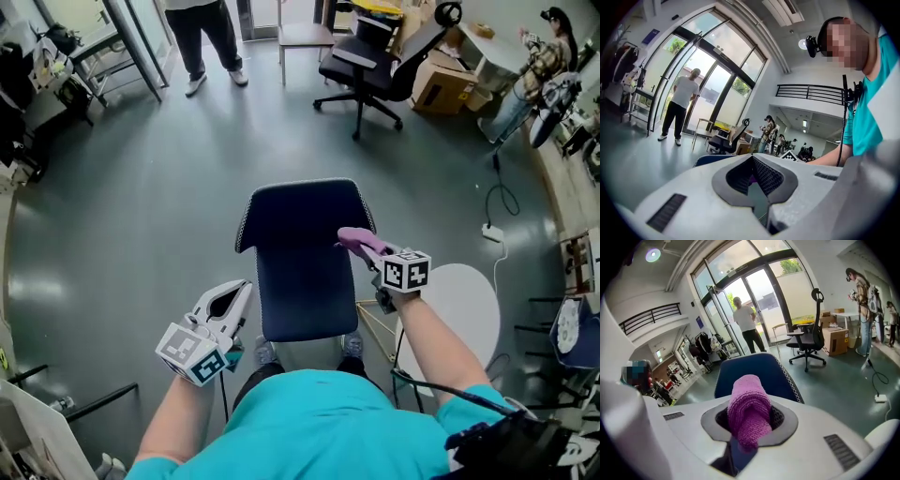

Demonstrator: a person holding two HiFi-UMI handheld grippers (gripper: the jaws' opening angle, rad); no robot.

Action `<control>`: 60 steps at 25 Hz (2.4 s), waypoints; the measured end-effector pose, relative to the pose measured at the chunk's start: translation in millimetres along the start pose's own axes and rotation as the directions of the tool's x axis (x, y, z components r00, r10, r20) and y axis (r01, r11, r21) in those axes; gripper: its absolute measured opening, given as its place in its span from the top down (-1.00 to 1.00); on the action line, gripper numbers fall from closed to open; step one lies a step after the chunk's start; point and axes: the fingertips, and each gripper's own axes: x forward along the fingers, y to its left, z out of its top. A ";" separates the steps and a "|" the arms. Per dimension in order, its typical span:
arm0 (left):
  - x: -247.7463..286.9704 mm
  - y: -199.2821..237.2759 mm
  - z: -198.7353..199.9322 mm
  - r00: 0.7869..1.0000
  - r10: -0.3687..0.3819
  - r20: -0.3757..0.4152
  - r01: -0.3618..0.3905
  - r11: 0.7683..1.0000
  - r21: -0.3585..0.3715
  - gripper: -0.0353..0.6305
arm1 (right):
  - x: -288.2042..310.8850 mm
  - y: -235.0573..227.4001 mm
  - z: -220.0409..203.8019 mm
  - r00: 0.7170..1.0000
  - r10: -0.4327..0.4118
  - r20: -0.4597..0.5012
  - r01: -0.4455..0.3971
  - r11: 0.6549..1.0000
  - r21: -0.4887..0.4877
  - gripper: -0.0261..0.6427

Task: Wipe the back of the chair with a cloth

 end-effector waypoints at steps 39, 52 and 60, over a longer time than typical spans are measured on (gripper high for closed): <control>-40.9 -148.3 187.5 0.972 -0.074 0.224 0.032 0.982 0.187 0.88 | -265.2 171.4 180.5 0.869 0.405 0.283 -0.288 0.881 -0.376 0.68; -16.1 -174.8 182.5 0.978 -0.075 0.193 0.034 0.977 0.209 0.88 | -308.4 162.7 182.1 0.815 0.471 0.338 -0.319 0.851 -0.417 0.68; -14.0 -182.7 179.8 0.977 -0.080 0.198 0.036 0.976 0.214 0.88 | -321.2 168.1 192.5 0.808 0.463 0.365 -0.275 0.844 -0.461 0.70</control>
